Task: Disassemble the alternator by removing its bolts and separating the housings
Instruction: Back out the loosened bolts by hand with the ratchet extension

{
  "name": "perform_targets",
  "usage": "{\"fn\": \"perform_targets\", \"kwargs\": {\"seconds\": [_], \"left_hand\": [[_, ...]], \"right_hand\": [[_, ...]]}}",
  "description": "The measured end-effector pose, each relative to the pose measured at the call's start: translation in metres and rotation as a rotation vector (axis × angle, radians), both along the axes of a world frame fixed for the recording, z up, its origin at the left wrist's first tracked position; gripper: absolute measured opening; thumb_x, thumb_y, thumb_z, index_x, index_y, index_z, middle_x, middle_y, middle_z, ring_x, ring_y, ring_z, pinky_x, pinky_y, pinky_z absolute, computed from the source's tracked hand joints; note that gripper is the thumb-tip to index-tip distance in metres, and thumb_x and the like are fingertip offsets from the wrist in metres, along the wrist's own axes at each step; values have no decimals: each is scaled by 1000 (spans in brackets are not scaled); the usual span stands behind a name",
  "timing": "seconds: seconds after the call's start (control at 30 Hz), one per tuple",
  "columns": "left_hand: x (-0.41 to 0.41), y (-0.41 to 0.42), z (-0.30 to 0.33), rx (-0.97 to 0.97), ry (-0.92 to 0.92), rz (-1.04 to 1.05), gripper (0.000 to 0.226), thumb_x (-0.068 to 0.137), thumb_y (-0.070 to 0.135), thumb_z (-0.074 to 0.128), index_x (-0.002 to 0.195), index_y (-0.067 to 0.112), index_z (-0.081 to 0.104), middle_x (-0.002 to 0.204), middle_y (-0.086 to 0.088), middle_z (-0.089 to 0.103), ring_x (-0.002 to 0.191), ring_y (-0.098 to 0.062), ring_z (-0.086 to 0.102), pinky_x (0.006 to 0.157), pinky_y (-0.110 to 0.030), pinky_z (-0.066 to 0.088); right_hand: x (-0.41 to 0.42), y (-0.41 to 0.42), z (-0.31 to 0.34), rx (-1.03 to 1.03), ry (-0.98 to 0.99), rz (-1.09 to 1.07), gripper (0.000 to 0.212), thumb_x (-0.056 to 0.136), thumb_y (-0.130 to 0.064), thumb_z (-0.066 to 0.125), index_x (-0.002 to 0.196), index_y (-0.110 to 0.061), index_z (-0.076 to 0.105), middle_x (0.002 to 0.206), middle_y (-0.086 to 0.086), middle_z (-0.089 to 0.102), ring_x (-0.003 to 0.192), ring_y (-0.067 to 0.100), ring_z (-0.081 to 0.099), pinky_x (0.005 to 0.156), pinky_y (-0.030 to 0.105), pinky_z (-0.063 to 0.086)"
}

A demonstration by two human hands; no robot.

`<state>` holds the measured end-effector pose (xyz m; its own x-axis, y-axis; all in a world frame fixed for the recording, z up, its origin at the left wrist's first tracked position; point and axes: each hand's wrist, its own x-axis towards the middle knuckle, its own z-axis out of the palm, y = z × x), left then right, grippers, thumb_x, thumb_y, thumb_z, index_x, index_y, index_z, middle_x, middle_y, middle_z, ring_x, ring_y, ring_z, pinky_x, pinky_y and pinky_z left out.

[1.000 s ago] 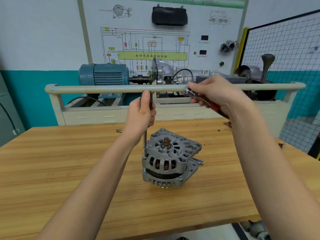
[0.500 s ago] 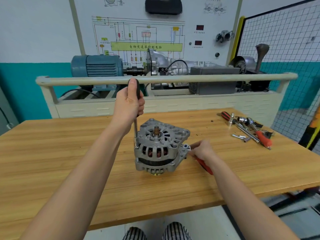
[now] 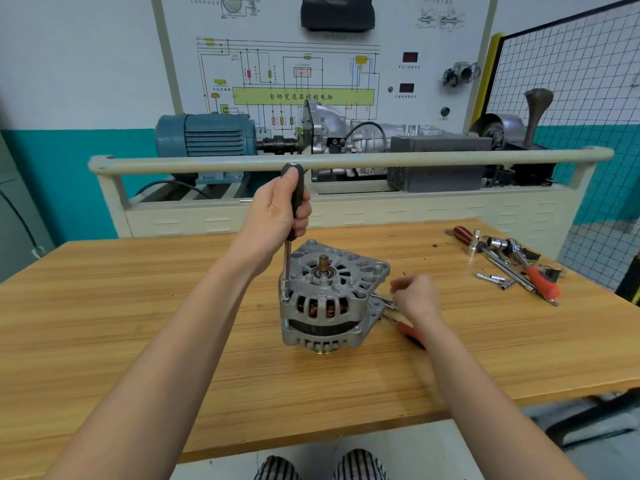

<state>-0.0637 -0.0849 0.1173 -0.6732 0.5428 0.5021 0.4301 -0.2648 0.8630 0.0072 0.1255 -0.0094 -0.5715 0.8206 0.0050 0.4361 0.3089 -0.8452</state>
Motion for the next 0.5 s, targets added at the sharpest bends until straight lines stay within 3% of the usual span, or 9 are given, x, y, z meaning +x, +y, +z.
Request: {"fn": "perform_targets", "kwargs": {"seconds": [0.1, 0.2, 0.33, 0.43, 0.5], "left_hand": [[1, -5, -1, -37, 77, -70, 33, 105, 32, 29, 86, 13, 48, 61, 9, 45, 55, -8, 39, 53, -22, 36], [1, -9, -1, -33, 80, -119, 27, 105, 26, 32, 94, 11, 51, 67, 6, 48, 59, -10, 43, 58, -26, 38], [-2, -22, -4, -18, 95, -51, 16, 103, 15, 38, 106, 8, 52, 76, 2, 54, 67, -11, 52, 65, -27, 45], [-2, -31, -8, 27, 123, 18, 14, 101, 13, 42, 107, 6, 53, 77, 0, 60, 71, -14, 57, 66, -29, 49], [1, -32, -7, 43, 159, 75, 10, 98, 9, 49, 104, 6, 56, 77, -2, 64, 70, -16, 61, 66, -27, 53]], "right_hand": [[7, -17, 47, 102, 400, -20, 25, 91, -1, 55, 103, -18, 70, 108, -2, 70, 95, 7, 60, 81, 19, 45], [4, -55, 91, 172, 621, 401, 27, 88, 0, 61, 90, -25, 70, 88, -15, 71, 86, -3, 66, 72, 9, 49], [-10, -83, 110, -78, 591, 1005, 38, 71, 4, 62, 102, -18, 66, 92, -5, 74, 94, 12, 70, 83, 22, 53], [-22, -85, 99, -96, 413, 1147, 38, 73, -13, 66, 111, -10, 65, 103, 7, 73, 104, 21, 68, 98, 37, 49], [-29, -93, 86, 11, 418, 1112, 33, 75, -21, 75, 104, -7, 69, 98, 11, 74, 98, 22, 70, 95, 38, 52]]}}
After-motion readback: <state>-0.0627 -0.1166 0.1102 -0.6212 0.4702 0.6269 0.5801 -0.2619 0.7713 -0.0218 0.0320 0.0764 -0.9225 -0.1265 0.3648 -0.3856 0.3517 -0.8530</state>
